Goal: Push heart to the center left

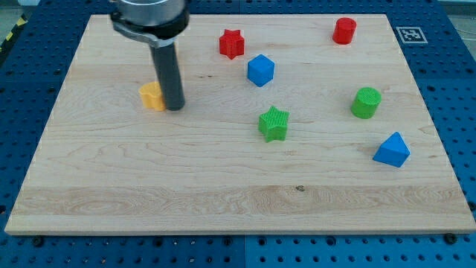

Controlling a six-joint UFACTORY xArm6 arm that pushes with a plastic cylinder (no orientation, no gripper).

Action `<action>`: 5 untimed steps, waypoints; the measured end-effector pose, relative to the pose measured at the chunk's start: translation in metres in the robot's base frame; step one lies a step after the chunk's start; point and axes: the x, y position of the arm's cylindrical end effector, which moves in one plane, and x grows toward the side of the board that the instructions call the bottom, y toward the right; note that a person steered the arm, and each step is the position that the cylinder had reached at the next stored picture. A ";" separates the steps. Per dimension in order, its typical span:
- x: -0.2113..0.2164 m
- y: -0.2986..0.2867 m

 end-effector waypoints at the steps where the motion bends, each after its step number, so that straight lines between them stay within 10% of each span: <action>1: 0.000 -0.019; 5: -0.027 -0.056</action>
